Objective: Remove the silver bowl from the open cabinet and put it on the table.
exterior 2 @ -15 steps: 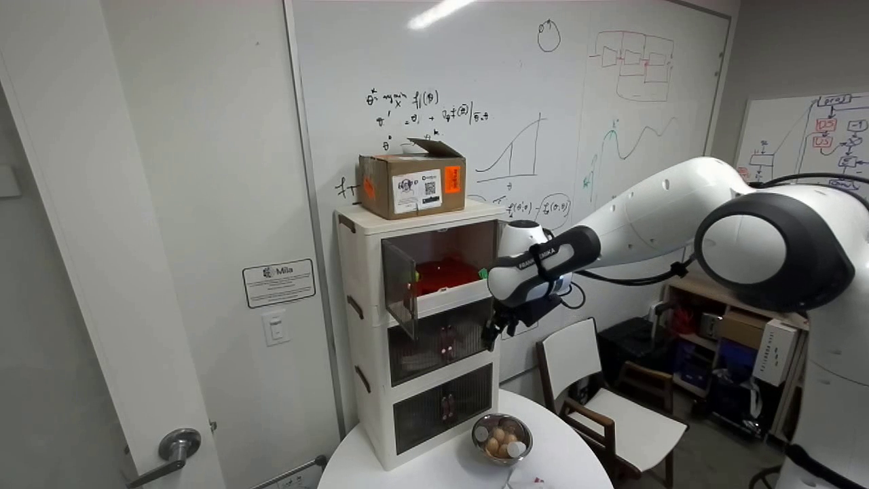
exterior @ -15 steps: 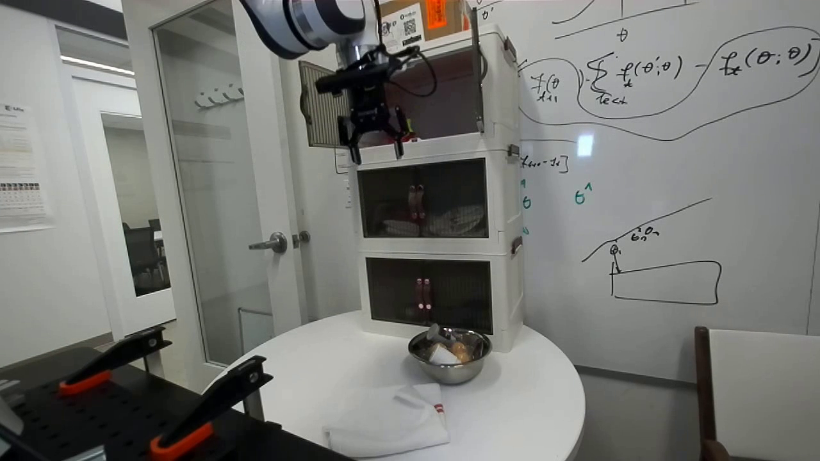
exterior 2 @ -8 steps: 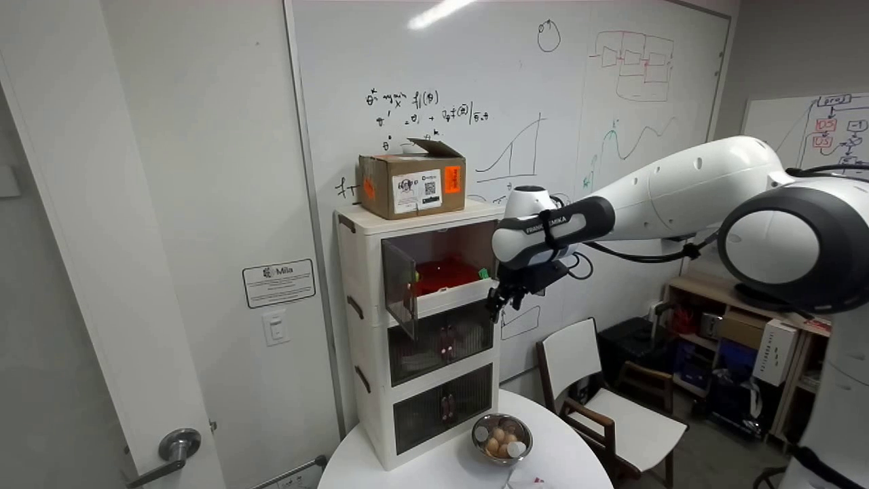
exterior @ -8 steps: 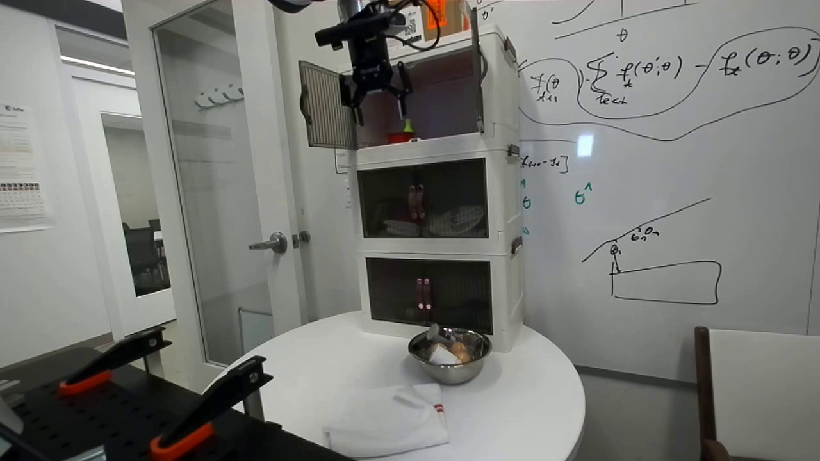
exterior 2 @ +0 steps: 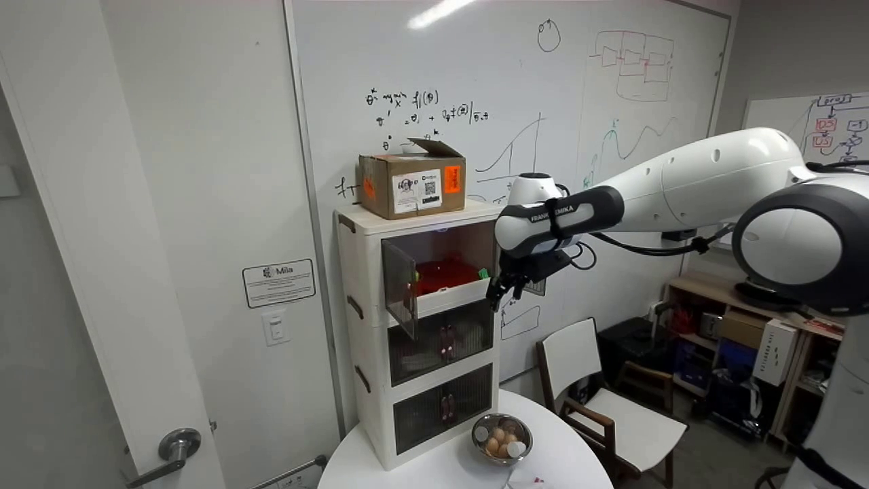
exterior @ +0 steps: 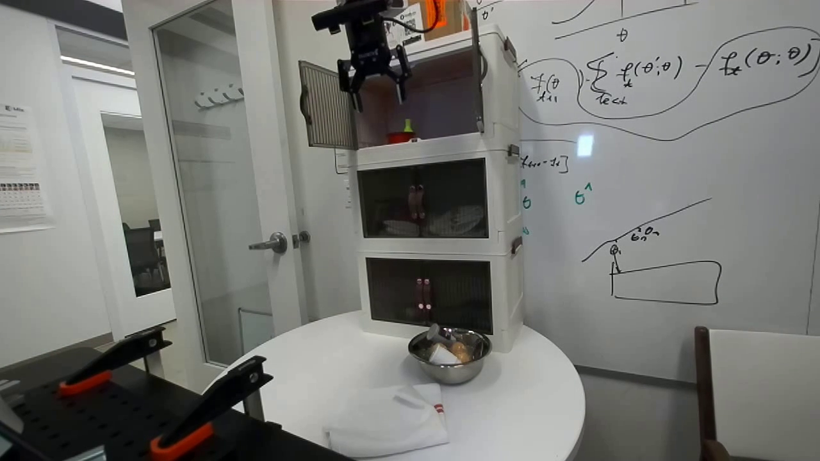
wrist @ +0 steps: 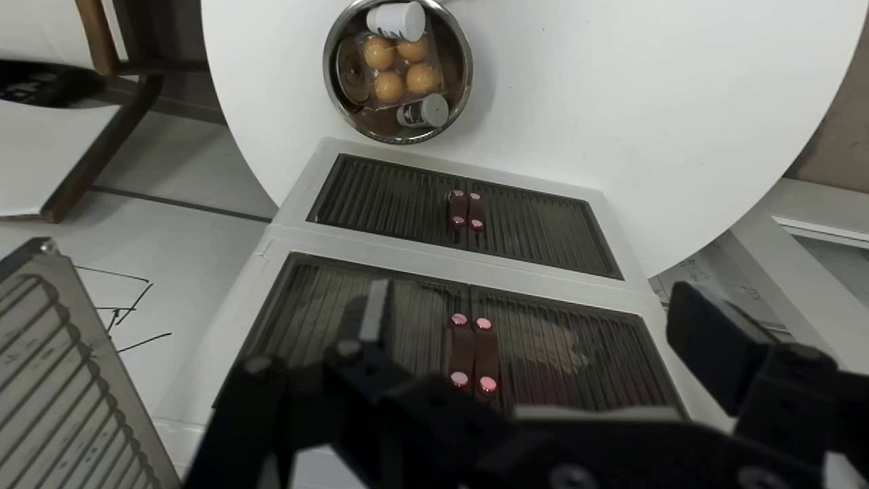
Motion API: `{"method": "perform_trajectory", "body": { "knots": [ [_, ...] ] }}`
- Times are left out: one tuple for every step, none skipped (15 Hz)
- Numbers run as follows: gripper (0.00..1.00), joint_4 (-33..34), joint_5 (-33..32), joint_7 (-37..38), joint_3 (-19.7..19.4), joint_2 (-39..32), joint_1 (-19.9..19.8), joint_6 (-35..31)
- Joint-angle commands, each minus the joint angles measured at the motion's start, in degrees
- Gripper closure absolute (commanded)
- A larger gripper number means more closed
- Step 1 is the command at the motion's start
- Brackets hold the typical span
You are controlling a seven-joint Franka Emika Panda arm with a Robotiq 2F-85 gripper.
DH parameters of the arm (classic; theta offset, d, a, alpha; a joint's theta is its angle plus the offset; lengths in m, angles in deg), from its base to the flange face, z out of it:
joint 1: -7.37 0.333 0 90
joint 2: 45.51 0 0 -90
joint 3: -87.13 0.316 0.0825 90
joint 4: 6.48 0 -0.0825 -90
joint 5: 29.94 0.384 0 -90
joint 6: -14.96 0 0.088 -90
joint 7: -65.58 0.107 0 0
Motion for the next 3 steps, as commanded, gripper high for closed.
{"method": "perform_trajectory", "body": {
  "knots": [
    [0.0, 0.14, 0.03, -0.01, -1.19, -0.11, 1.16, 0.18],
    [0.0, 0.13, 0.03, -0.01, -1.22, -0.13, 1.16, 0.18],
    [0.0, 0.13, 0.03, -0.01, -1.22, -0.13, 1.17, 0.18]
  ]
}}
